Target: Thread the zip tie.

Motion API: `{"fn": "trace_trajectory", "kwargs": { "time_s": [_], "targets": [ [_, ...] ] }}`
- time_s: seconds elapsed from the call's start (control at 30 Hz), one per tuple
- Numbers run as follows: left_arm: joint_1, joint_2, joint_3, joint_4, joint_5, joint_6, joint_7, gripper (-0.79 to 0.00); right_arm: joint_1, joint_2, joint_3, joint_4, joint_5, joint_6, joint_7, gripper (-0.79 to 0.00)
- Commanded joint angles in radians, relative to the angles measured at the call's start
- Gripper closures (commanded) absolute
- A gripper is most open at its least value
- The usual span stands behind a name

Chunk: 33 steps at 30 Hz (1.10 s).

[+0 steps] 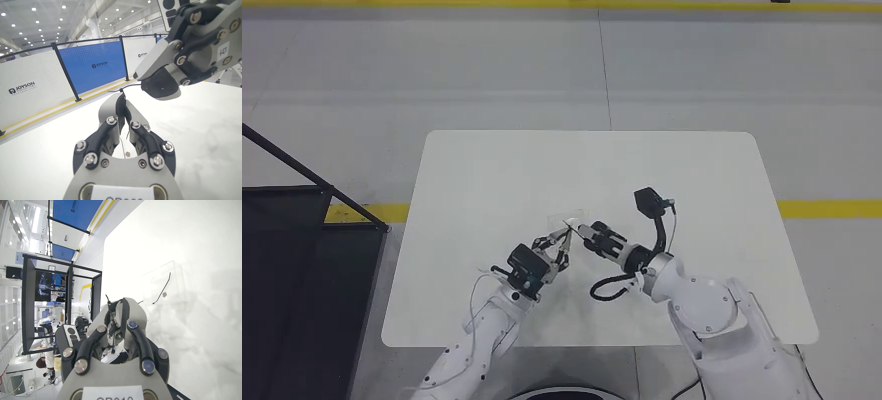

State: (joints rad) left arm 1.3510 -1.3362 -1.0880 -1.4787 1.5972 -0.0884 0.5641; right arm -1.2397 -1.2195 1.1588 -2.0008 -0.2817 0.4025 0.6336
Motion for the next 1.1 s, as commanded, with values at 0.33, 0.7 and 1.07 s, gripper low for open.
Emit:
{"fn": "trace_trajectory", "kwargs": {
  "time_s": [0.33, 0.7, 1.07],
  "targets": [
    [0.0, -0.002, -0.003, -0.042, -0.113, -0.093, -0.056, 0.0, -0.176, 0.028, 0.186, -0.001, 0.14, -0.336, 0.023, -0.785],
    [0.005, -0.002, -0.016, -0.06, -0.215, -0.164, -0.103, 0.0, -0.222, 0.031, 0.258, 0.11, 0.238, -0.498, -0.034, -0.785],
    [0.043, -0.011, -0.013, -0.127, -0.417, -0.183, -0.163, 0.0, -0.205, 0.03, 0.222, 0.182, 0.287, -0.659, 0.007, -0.785]
  ]
}}
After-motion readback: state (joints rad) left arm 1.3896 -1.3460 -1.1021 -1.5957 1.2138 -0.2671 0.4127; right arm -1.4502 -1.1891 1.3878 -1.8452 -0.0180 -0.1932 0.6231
